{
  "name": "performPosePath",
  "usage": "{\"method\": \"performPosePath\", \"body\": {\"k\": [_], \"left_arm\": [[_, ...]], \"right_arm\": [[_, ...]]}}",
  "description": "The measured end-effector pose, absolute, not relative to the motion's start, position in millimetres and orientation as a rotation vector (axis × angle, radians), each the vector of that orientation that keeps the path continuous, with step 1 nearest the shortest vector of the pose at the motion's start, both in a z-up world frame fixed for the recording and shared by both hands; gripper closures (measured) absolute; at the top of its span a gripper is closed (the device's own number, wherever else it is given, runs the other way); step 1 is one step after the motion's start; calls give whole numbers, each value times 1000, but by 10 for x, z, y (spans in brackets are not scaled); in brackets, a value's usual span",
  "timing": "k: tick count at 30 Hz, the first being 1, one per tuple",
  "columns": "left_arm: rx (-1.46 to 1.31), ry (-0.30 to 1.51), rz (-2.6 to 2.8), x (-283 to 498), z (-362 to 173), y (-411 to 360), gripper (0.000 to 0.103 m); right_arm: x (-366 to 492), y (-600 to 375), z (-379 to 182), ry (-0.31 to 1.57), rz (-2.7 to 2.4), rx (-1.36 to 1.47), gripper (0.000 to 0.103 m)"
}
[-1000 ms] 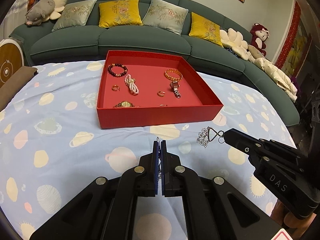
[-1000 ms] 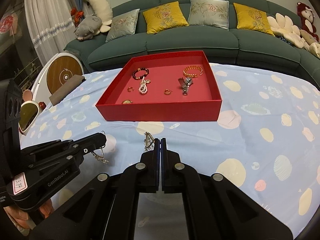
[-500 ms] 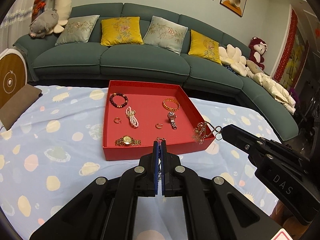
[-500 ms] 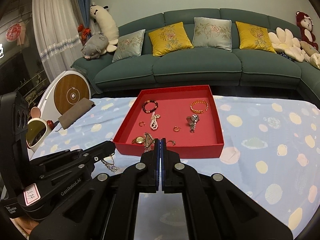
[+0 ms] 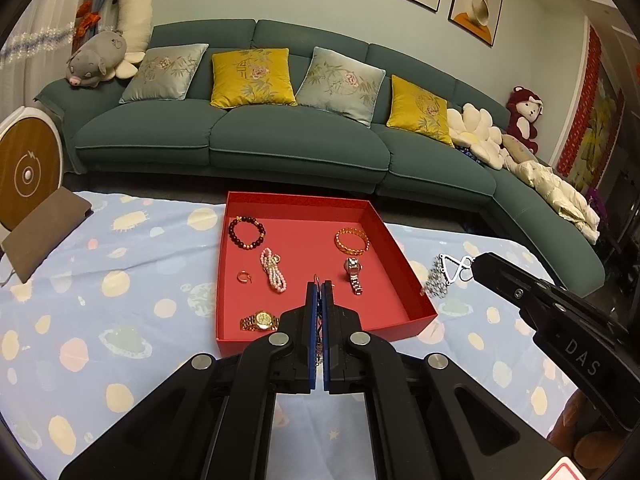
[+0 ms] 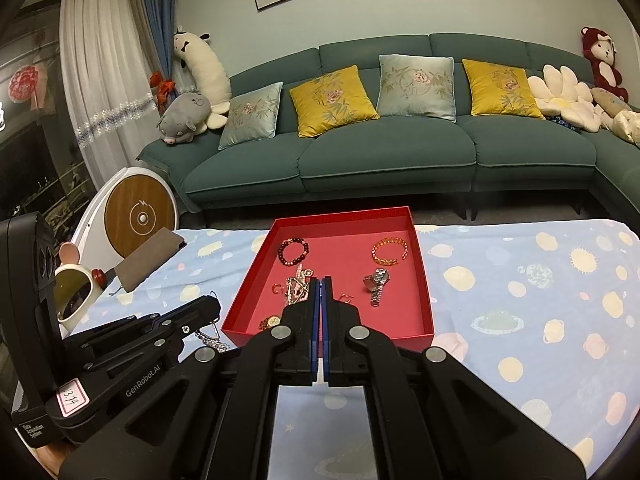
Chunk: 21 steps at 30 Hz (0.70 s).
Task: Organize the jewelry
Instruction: 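Carry the earring and gold chain with both tools over the red box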
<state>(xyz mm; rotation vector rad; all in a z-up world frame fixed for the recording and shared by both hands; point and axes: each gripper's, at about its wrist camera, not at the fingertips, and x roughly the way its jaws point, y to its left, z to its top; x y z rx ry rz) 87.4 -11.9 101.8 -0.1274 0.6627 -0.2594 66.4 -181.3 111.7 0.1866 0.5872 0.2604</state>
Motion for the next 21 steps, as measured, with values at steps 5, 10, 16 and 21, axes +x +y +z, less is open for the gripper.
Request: {"method": "performPosePath", "body": {"k": [5,10,16,21], "left_arm": [[-78,631,-222,1022,1120,-82,103],[-65,631,-163,1309,1141,13,103],[-50,639,-106,1652,1096,52,103],[-31,677,-85,1872,960,48,103]], "right_arm": [[730,-1890,1154,580,239,188,103],[877,-1965,1140,585,208,183,103],[1192,-2088,1071,606,178,222,103],[1442,-2151,961,638,164,251,103]]}}
